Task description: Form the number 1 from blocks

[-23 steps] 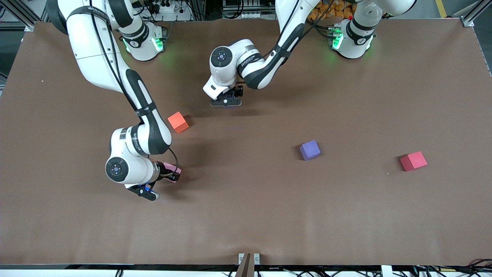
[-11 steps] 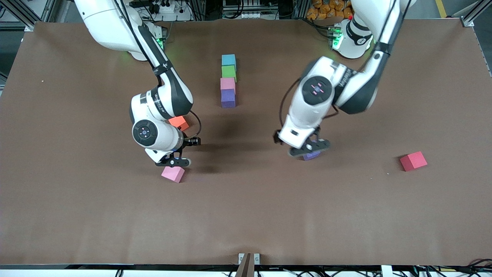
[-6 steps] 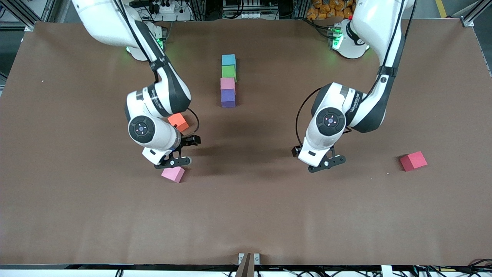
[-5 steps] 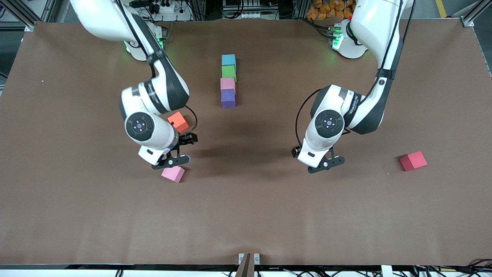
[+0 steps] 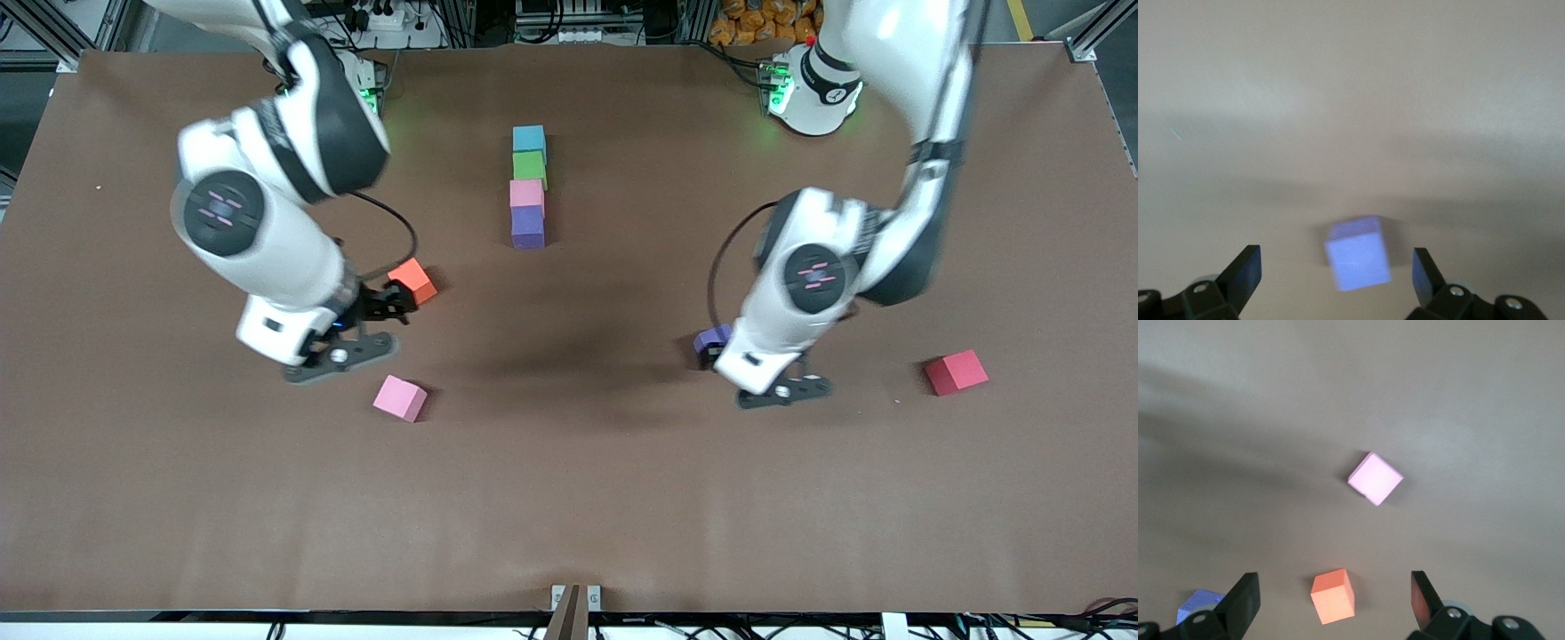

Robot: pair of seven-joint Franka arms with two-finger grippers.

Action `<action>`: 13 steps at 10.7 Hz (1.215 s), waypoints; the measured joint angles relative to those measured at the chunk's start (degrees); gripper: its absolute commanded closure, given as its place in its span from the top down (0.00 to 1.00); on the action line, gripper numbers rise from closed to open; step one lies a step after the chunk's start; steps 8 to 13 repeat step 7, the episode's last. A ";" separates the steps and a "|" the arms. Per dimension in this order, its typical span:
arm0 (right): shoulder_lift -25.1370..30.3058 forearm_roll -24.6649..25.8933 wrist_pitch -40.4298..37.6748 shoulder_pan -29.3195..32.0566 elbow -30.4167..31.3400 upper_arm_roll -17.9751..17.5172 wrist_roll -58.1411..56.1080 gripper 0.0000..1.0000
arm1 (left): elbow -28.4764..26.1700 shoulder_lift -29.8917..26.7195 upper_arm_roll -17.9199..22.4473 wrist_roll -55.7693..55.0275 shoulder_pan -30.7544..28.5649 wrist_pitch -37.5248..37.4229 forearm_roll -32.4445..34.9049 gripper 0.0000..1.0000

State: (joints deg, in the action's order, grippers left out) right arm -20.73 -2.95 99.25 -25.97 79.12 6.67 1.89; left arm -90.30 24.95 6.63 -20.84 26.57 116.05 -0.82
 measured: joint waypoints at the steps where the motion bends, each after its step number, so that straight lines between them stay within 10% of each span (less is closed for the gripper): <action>1: 1.77 0.02 -0.10 1.16 -0.08 0.00 0.08 1.00 | 0.24 -3.46 0.04 5.27 -2.84 -2.34 -0.02 1.00; 6: 14.12 0.58 -11.28 15.68 -0.36 -7.34 7.13 1.00 | 0.16 -18.72 -3.42 19.64 -17.61 -14.97 -0.03 1.00; 13: 16.32 0.59 -14.53 19.36 -0.34 -9.61 5.58 1.00 | 0.17 -19.54 -3.83 22.10 -20.02 -15.18 -0.03 1.00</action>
